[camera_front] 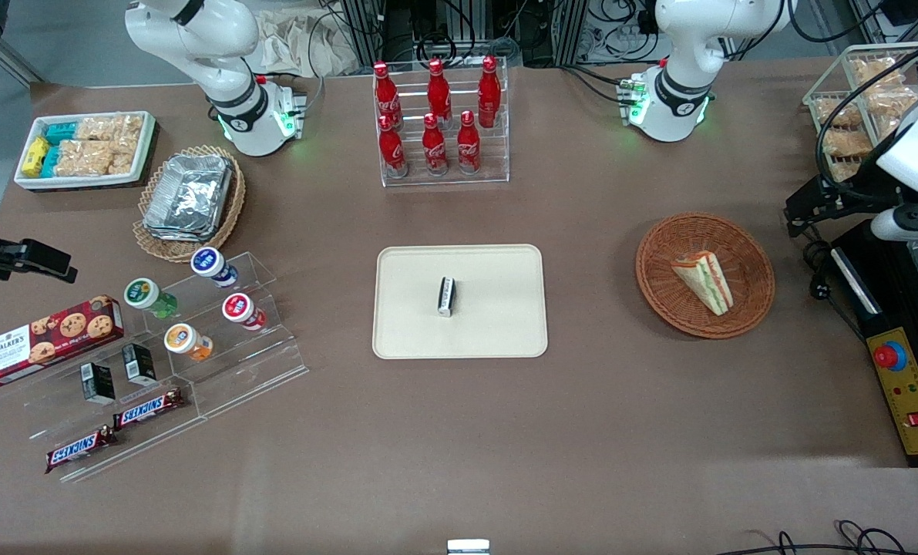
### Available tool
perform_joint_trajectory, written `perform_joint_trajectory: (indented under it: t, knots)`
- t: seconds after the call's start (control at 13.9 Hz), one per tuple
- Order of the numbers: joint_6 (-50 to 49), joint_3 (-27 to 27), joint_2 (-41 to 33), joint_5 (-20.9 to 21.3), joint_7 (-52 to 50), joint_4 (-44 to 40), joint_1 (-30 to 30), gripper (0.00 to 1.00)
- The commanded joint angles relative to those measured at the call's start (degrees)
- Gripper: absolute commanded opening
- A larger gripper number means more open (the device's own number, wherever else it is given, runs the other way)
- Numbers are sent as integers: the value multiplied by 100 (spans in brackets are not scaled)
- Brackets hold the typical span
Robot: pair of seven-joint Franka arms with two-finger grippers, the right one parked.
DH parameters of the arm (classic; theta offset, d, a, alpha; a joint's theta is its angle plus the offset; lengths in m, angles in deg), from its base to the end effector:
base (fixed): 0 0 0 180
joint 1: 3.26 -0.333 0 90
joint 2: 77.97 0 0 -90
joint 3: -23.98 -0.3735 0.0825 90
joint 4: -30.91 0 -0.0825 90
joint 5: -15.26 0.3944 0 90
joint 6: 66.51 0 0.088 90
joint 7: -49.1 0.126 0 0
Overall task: Place sandwich from basket to tray
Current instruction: 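Move the left gripper down over the sandwich in the wicker basket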
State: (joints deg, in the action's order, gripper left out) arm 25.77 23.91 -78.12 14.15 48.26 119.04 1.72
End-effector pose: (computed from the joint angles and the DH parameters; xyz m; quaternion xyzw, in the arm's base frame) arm 0.5677 -0.0511 0.6840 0.9986 -0.0355 0.0370 0.0116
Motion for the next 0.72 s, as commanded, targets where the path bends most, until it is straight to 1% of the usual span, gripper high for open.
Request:
perform_joint_trajectory:
  t: [0.0,0.22,0.29,0.36,0.58,0.65]
  knots:
    - [-132,50,103,103,-109,-182,29,100]
    - [-141,59,129,93,-135,-121,55,100]
    - [-175,50,164,24,-344,1,38,100]
    - [-80,41,69,-3,-625,351,12,100]
    - [788,15,-257,-55,-951,1563,-6,100]
    - [930,-46,-292,-221,-1144,1880,-15,100]
